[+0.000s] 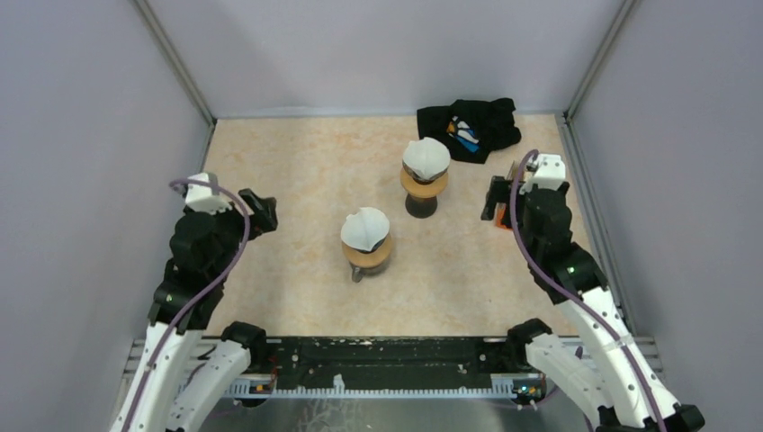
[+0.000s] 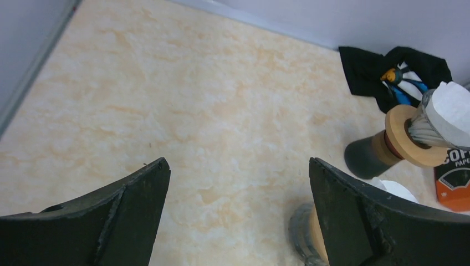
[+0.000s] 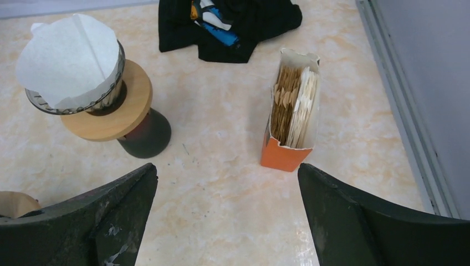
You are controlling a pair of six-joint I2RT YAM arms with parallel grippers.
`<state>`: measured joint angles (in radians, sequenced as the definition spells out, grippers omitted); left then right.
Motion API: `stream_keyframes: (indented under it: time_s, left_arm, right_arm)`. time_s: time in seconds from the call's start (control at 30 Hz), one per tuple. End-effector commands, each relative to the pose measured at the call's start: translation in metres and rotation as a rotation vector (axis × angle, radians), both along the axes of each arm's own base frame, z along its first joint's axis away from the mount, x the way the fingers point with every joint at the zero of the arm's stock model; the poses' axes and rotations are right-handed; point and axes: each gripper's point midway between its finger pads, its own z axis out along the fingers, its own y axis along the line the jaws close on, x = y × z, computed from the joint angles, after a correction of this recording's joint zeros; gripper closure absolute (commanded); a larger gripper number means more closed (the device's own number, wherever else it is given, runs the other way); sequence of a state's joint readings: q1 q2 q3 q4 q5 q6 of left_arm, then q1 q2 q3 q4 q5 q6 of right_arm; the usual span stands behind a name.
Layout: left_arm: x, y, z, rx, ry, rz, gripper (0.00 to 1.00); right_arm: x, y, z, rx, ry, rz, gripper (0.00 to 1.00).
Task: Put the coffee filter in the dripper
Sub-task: Reset both arms
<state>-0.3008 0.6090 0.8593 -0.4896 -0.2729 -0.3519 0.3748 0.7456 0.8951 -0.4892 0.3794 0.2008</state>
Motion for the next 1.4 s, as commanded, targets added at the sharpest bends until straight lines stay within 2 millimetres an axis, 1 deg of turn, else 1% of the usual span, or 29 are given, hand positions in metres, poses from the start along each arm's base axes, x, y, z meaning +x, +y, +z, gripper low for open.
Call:
stream_keyframes:
  time_s: [0.0, 0.17, 0.27, 0.4, 0.53, 0.67, 0.83, 0.97, 1.37]
  left_arm:
    - [-0.011, 0.026, 0.024, 0.051, -0.173, 0.093, 0.00]
    - [-0.025, 0.037, 0.032, 0.059, -0.316, 0.119, 0.00]
    - [-0.028, 0.040, 0.032, 0.062, -0.366, 0.131, 0.00]
    - [-0.026, 0.041, 0.032, 0.077, -0.410, 0.138, 0.00]
    - [-0.020, 0.042, 0.040, 0.072, -0.456, 0.156, 0.00]
    - [-0.014, 0.044, 0.038, 0.065, -0.462, 0.178, 0.00]
    - [-0.014, 0.045, 0.031, 0.073, -0.443, 0.181, 0.00]
    - [-0.012, 0.043, 0.030, 0.076, -0.448, 0.167, 0.00]
    - [-0.011, 0.044, 0.029, 0.080, -0.447, 0.168, 0.00]
  right_arm:
    - [-0.008, -0.018, 0.027, 0.026, -0.166, -0.070, 0.02]
    - [-0.021, -0.024, 0.024, 0.050, -0.250, -0.075, 0.01]
    - [-0.024, -0.028, 0.022, 0.051, -0.285, -0.083, 0.01]
    - [-0.027, -0.034, 0.026, 0.030, -0.320, -0.104, 0.01]
    - [-0.030, -0.044, 0.031, 0.012, -0.341, -0.147, 0.01]
    - [-0.031, -0.045, 0.029, 0.009, -0.364, -0.146, 0.01]
    - [-0.035, -0.053, 0.030, -0.003, -0.391, -0.182, 0.01]
    - [-0.036, -0.054, 0.030, -0.004, -0.404, -0.181, 0.01]
    - [-0.035, -0.054, 0.030, -0.011, -0.403, -0.181, 0.01]
